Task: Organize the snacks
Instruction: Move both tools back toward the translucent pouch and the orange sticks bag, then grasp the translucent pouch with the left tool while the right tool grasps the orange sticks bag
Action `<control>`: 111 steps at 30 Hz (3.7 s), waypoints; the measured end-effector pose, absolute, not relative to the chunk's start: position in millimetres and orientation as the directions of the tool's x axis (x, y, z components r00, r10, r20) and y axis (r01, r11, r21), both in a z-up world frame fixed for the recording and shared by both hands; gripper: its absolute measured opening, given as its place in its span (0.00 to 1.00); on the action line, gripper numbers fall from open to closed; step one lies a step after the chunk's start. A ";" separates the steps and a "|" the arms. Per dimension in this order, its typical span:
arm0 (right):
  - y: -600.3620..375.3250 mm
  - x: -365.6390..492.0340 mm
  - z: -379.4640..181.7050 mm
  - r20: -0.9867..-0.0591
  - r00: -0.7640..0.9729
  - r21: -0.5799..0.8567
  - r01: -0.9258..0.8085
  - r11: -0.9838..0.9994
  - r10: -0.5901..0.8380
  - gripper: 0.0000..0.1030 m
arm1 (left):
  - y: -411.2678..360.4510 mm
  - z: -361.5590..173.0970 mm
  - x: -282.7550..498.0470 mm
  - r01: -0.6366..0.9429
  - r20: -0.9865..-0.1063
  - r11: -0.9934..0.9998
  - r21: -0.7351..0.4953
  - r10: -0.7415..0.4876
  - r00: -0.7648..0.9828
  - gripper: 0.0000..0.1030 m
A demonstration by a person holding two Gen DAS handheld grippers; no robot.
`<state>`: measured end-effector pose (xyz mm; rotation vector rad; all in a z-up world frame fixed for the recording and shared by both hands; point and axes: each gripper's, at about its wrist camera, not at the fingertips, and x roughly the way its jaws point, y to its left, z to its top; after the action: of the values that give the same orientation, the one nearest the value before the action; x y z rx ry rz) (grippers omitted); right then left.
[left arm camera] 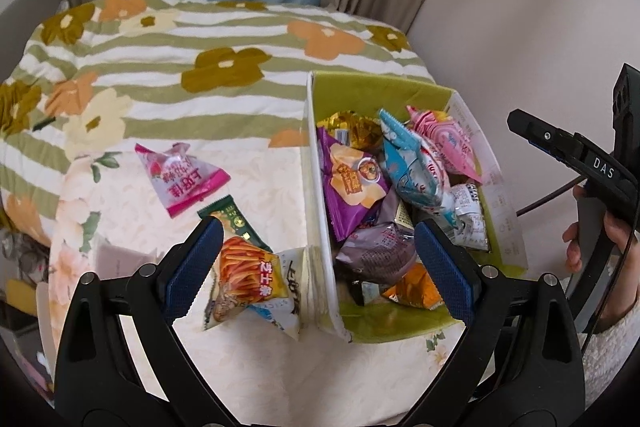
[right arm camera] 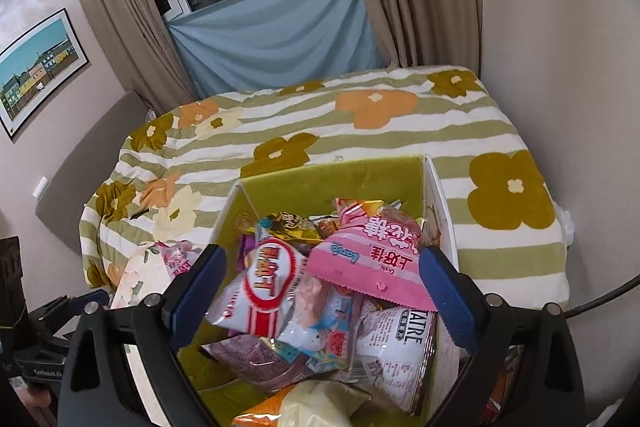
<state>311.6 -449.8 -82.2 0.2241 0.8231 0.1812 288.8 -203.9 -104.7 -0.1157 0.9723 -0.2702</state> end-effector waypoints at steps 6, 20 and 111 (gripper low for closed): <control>-429.4 288.0 -60.2 -0.689 0.689 0.231 -0.086 0.969 0.225 0.93 | -174.1 -85.9 273.0 0.192 -0.774 0.957 -0.216 -0.288 0.564 0.93; -325.2 231.8 -47.4 -0.690 0.696 0.215 -0.068 0.974 0.201 0.93 | -55.4 -75.8 257.5 0.209 -0.782 0.952 -0.222 -0.302 0.545 0.93; -142.0 276.7 -231.5 -0.778 0.583 -0.263 0.038 0.964 -0.235 0.53 | -2.6 -261.1 322.7 0.667 -0.943 0.743 -0.063 -0.264 0.204 0.67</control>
<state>276.7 -142.0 -231.5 -0.2282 0.9372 -0.1610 322.7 -2.6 -261.1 0.3997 1.2010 -0.6731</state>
